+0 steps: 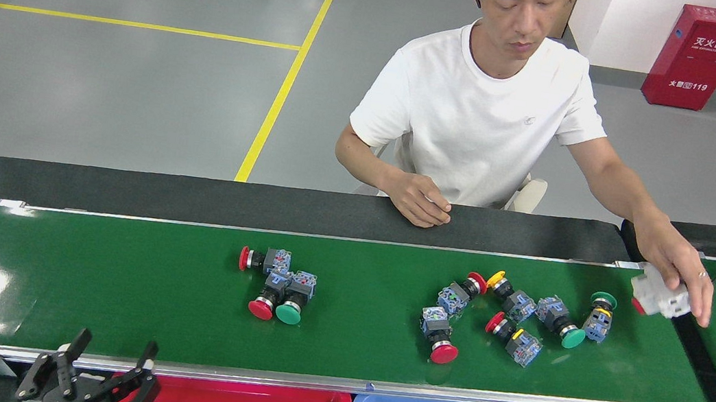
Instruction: Pick switch part from conveyor to tray
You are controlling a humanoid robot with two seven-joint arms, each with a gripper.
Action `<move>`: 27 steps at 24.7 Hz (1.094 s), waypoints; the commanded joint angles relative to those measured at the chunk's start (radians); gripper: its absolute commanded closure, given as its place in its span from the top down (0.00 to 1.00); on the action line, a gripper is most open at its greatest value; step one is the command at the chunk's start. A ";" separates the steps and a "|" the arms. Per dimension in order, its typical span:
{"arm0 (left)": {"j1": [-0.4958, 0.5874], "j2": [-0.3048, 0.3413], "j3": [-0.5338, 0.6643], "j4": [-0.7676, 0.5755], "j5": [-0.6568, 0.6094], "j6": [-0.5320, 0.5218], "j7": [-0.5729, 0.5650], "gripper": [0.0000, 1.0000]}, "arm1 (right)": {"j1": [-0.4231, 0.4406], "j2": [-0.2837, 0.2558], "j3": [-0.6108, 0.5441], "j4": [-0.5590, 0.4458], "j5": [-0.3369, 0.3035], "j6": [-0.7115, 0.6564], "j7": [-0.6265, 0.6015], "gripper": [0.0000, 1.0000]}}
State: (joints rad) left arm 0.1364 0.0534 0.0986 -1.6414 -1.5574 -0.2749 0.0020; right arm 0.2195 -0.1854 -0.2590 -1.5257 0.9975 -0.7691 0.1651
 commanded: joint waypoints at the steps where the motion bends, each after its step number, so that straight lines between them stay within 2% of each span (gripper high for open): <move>1: -0.046 0.003 -0.036 0.035 -0.032 -0.001 0.004 1.00 | -0.023 0.021 -0.016 -0.025 -0.005 -0.016 0.033 0.95; 4: -0.109 -0.001 -0.096 0.103 -0.056 0.006 0.004 1.00 | -0.094 0.076 -0.014 -0.045 -0.002 -0.016 0.034 0.94; 7: -0.141 -0.004 -0.111 0.147 -0.062 0.009 0.004 1.00 | -0.174 0.095 -0.013 -0.060 0.009 -0.016 0.034 0.91; 11: -0.167 -0.007 -0.123 0.206 -0.081 0.009 0.004 1.00 | -0.269 0.127 0.003 -0.059 0.038 0.267 0.034 0.89; 15: -0.207 -0.006 -0.120 0.259 -0.082 0.013 0.004 1.00 | -0.330 0.184 0.127 -0.059 0.196 0.588 0.022 0.89; 17: -0.219 0.000 -0.115 0.267 -0.081 0.022 0.004 1.00 | -0.325 0.190 0.213 -0.063 0.214 0.692 0.002 0.90; 19: -0.224 0.006 -0.114 0.270 -0.081 0.034 0.004 1.00 | -0.307 0.164 0.325 -0.083 0.216 0.763 -0.055 0.93; 20: -0.232 0.008 -0.114 0.272 -0.081 0.034 0.003 1.00 | -0.286 0.149 0.343 -0.096 0.216 0.778 -0.082 0.94; 24: -0.293 0.008 -0.111 0.331 -0.082 0.036 0.003 1.00 | -0.178 0.139 0.405 -0.166 0.224 0.757 -0.108 0.96; 27: -0.351 0.011 -0.111 0.405 -0.081 0.037 0.003 1.00 | -0.167 0.141 0.431 -0.168 0.240 0.768 -0.107 0.95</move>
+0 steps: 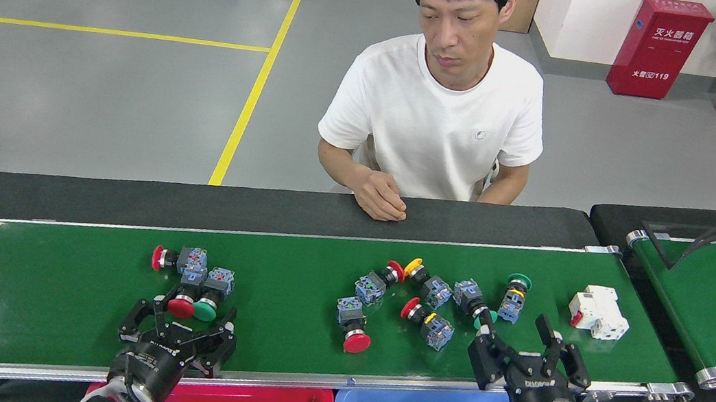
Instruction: Pick switch part from conveyor to tray
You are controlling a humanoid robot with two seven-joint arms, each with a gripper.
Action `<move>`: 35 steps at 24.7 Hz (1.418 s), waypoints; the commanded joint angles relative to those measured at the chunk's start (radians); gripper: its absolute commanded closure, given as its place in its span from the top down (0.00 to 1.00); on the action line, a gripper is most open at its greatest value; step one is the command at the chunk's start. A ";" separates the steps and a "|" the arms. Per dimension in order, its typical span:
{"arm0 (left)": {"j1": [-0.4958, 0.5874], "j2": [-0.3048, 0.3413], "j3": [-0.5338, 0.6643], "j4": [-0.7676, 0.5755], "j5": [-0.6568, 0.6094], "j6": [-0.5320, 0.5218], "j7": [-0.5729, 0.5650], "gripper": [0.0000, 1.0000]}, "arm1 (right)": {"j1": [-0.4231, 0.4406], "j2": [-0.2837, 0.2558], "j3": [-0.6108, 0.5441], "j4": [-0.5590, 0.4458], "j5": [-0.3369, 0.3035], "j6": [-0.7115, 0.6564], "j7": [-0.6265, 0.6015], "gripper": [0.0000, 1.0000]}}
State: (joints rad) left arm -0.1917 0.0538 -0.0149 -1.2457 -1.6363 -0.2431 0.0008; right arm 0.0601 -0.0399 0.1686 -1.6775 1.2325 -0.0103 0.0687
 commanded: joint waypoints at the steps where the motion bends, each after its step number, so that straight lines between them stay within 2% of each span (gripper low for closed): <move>1: -0.037 0.017 0.003 0.029 -0.002 0.010 0.004 0.98 | -0.011 -0.003 0.005 -0.013 0.030 0.009 -0.007 0.95; 3: -0.058 0.043 0.003 0.060 -0.001 0.010 0.015 0.91 | -0.016 0.018 0.009 0.008 0.070 0.012 -0.004 0.95; 5: -0.063 0.057 0.001 0.080 0.001 0.007 0.022 0.79 | -0.031 0.046 0.026 0.035 0.081 0.012 0.017 0.95; 6: -0.065 0.058 0.001 0.084 0.001 0.001 0.036 0.68 | -0.049 0.051 0.048 0.056 0.081 0.012 0.039 0.95; 7: -0.066 0.058 0.000 0.086 -0.001 0.002 0.045 0.51 | -0.068 0.054 0.078 0.082 0.081 0.012 0.052 0.94; 8: -0.066 0.060 0.000 0.088 -0.001 0.002 0.048 0.42 | -0.089 0.057 0.107 0.108 0.082 0.013 0.056 0.94; 10: -0.061 0.061 -0.002 0.086 0.003 -0.004 0.048 0.16 | -0.125 0.068 0.141 0.150 0.081 0.012 0.056 0.94; 11: -0.060 0.063 -0.002 0.086 0.004 -0.007 0.048 0.11 | -0.140 0.078 0.163 0.170 0.081 0.009 0.056 0.94; 13: -0.048 0.061 0.001 0.075 0.016 -0.010 0.050 0.10 | -0.161 0.091 0.218 0.203 0.087 0.012 0.056 0.93; 17: 0.027 0.078 0.018 -0.049 0.087 -0.047 0.054 0.10 | -0.178 0.130 0.256 0.243 0.091 0.013 0.057 0.92; 19: 0.130 0.107 0.049 -0.170 0.128 -0.090 0.054 0.10 | -0.203 0.153 0.256 0.288 0.101 0.013 0.056 0.83; 22: 0.325 0.113 0.136 -0.362 0.191 -0.173 0.054 0.11 | -0.264 0.157 0.256 0.354 0.093 0.001 0.051 0.58; 25: 0.471 0.109 0.187 -0.477 0.191 -0.225 0.080 0.12 | -0.281 0.155 0.259 0.378 0.093 -0.013 0.042 0.11; 28: 0.621 0.115 0.178 -0.532 0.188 -0.229 0.137 0.14 | -0.281 0.152 0.258 0.378 0.088 -0.051 0.042 0.02; 30: 0.664 0.120 0.156 -0.532 0.179 -0.229 0.156 0.20 | -0.278 0.149 0.256 0.364 0.087 -0.085 0.040 0.02; 31: 0.672 0.121 0.155 -0.531 0.168 -0.228 0.156 0.24 | -0.273 0.149 0.256 0.349 0.087 -0.117 0.040 0.02; 33: 0.673 0.106 0.161 -0.531 0.151 -0.225 0.156 0.53 | -0.252 0.138 0.247 0.286 0.064 -0.227 0.037 0.02; 34: 0.672 0.104 0.161 -0.531 0.151 -0.222 0.156 0.63 | -0.236 0.121 0.247 0.259 0.042 -0.280 0.037 0.03; 35: 0.669 0.104 0.161 -0.531 0.151 -0.222 0.156 0.96 | -0.212 0.091 0.247 0.220 0.010 -0.361 0.037 0.03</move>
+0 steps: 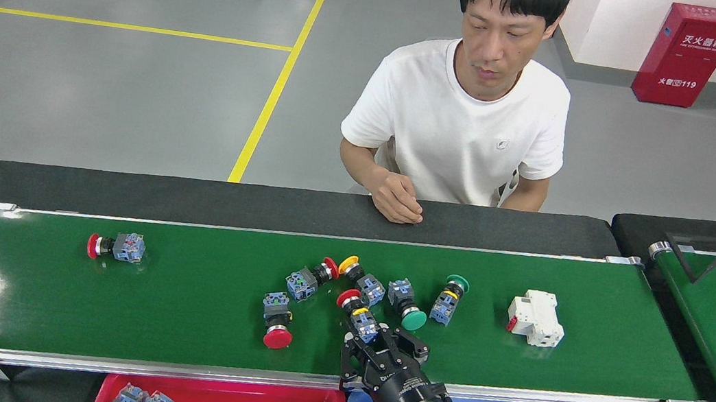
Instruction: Pick switch part from conveyor to tray
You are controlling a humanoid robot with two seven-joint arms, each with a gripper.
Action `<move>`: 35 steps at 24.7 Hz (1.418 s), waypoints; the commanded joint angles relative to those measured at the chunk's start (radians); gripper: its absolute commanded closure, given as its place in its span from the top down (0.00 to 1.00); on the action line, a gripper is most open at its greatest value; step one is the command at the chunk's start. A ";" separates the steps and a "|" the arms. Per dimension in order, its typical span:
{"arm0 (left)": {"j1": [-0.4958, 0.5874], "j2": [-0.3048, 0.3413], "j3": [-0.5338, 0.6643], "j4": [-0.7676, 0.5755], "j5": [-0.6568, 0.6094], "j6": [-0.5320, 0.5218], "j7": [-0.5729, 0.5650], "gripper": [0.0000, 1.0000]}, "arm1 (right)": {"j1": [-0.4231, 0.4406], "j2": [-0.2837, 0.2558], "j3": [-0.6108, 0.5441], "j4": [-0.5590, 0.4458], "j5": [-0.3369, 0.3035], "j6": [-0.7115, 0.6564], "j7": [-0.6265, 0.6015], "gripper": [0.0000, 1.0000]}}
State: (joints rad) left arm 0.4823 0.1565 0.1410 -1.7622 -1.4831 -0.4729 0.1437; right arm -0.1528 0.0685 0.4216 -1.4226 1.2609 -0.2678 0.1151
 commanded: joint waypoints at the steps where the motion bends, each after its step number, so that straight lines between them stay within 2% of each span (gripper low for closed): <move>1: -0.007 -0.002 0.011 -0.014 -0.002 0.008 0.013 1.00 | 0.025 -0.049 -0.006 -0.073 -0.043 -0.177 -0.009 0.03; 4: -0.007 -0.003 0.019 -0.014 0.000 0.007 0.013 1.00 | 0.134 -0.105 -0.006 -0.174 -0.080 -0.389 -0.005 0.09; 5: -0.007 -0.009 0.025 -0.014 0.003 0.008 0.013 1.00 | 0.153 -0.108 -0.006 -0.180 -0.086 -0.427 0.001 0.18; 6: -0.007 -0.025 0.045 -0.014 0.003 0.007 0.013 1.00 | 0.160 -0.108 -0.006 -0.179 -0.089 -0.445 0.011 0.52; 7: -0.007 -0.037 0.058 -0.014 0.003 0.007 0.011 1.00 | 0.162 -0.107 -0.004 -0.176 -0.089 -0.441 0.028 0.93; 8: -0.007 -0.058 0.085 -0.014 0.003 0.008 0.008 1.00 | 0.167 -0.096 -0.004 -0.168 -0.092 -0.439 0.057 0.98; 11: -0.016 -0.146 0.187 -0.014 0.004 0.014 -0.015 1.00 | 0.167 -0.022 -0.007 -0.154 -0.094 -0.435 0.094 1.00; 13: -0.036 -0.181 0.262 -0.014 0.007 0.023 -0.047 1.00 | 0.162 -0.010 -0.026 -0.154 -0.095 -0.432 0.094 1.00; 16: -0.059 -0.187 0.327 -0.008 0.026 0.071 -0.065 1.00 | 0.159 -0.009 -0.053 -0.154 -0.094 -0.432 0.094 1.00; 20: -0.082 -0.170 0.342 0.020 0.033 0.106 -0.065 1.00 | 0.157 -0.006 -0.080 -0.156 -0.094 -0.406 0.090 1.00; 26: -0.103 -0.164 0.276 0.013 0.017 0.097 -0.065 1.00 | 0.079 0.027 -0.294 -0.154 -0.094 -0.203 0.071 0.99; 29: -0.148 -0.111 0.183 0.024 0.015 0.097 -0.065 1.00 | 0.075 0.017 -0.396 -0.156 -0.094 -0.070 0.043 0.99; 31: -0.169 -0.074 0.138 0.038 0.015 0.105 -0.067 1.00 | 0.087 0.004 -0.439 -0.159 -0.087 -0.001 0.014 0.99; 35: -0.261 -0.069 0.097 0.096 -0.025 0.108 -0.101 1.00 | 0.188 -0.038 -0.462 -0.180 -0.054 0.144 -0.127 0.99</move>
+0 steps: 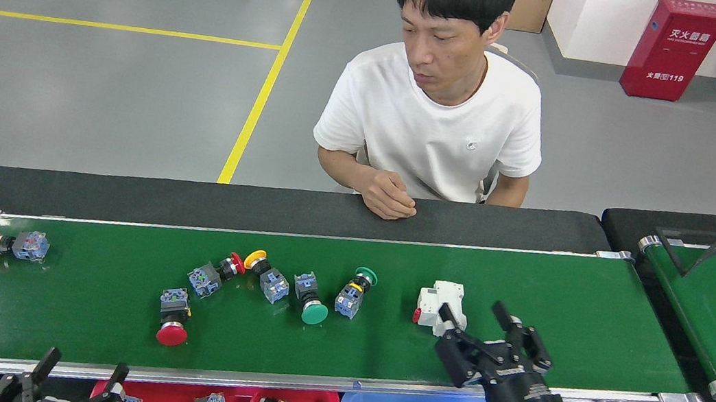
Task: Pick switch part from conveyor to tray
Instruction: 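Grasp the white switch block with the right gripper, lower into blue tray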
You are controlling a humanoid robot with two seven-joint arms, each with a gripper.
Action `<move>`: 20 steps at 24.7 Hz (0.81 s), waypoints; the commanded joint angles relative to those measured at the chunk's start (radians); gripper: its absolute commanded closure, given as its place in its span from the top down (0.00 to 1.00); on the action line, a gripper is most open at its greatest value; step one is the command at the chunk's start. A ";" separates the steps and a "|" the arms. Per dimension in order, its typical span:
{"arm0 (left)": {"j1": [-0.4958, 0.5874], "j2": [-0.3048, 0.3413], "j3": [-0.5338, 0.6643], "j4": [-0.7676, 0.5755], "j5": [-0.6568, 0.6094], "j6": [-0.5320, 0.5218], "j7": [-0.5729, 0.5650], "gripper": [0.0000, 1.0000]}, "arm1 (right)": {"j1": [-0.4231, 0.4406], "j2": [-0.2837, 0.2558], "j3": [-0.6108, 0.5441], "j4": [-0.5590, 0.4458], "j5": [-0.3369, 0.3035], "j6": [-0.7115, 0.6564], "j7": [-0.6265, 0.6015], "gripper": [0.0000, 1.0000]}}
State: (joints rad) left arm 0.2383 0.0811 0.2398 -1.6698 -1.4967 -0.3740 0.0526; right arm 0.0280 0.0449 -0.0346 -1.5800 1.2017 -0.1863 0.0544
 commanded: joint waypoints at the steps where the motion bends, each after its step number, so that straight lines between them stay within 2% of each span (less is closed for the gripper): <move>1: -0.040 0.003 -0.004 0.021 -0.030 0.009 -0.010 1.00 | 0.046 -0.036 -0.005 -0.038 0.006 0.064 -0.096 0.99; 3: -0.103 -0.001 -0.014 0.074 -0.073 0.009 -0.011 1.00 | 0.118 -0.071 -0.004 -0.067 0.006 0.060 -0.127 1.00; 5: -0.163 -0.001 -0.019 0.140 -0.099 0.023 -0.011 1.00 | 0.125 -0.074 0.002 -0.074 0.006 0.054 -0.128 0.99; 8: -0.290 0.009 -0.036 0.305 -0.125 0.061 -0.011 1.00 | 0.081 -0.063 0.051 -0.071 0.013 0.057 -0.117 0.99; 12: -0.395 0.049 -0.037 0.446 -0.128 0.078 -0.011 1.00 | -0.013 -0.047 0.171 -0.011 0.078 0.065 -0.091 0.99; 15: -0.410 0.080 -0.036 0.486 -0.125 0.092 -0.005 0.91 | -0.079 0.018 0.248 0.055 0.127 0.067 -0.042 0.99; 17: -0.410 0.085 -0.036 0.489 -0.117 0.075 -0.002 0.73 | -0.126 0.059 0.282 0.120 0.176 0.113 -0.030 0.99; 18: -0.410 0.085 -0.037 0.493 -0.117 0.067 0.000 0.58 | -0.155 0.084 0.298 0.161 0.197 0.162 -0.030 0.99; 19: -0.409 0.085 -0.039 0.495 -0.117 0.063 0.001 0.47 | -0.191 0.101 0.331 0.209 0.210 0.202 -0.030 0.99; 20: -0.404 0.085 -0.039 0.493 -0.119 0.057 0.000 0.28 | -0.229 0.107 0.371 0.264 0.211 0.231 -0.030 0.99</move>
State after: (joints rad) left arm -0.1607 0.1577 0.2009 -1.1740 -1.6170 -0.3045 0.0456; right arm -0.1701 0.1426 0.3154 -1.3340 1.4065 -0.0109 0.0203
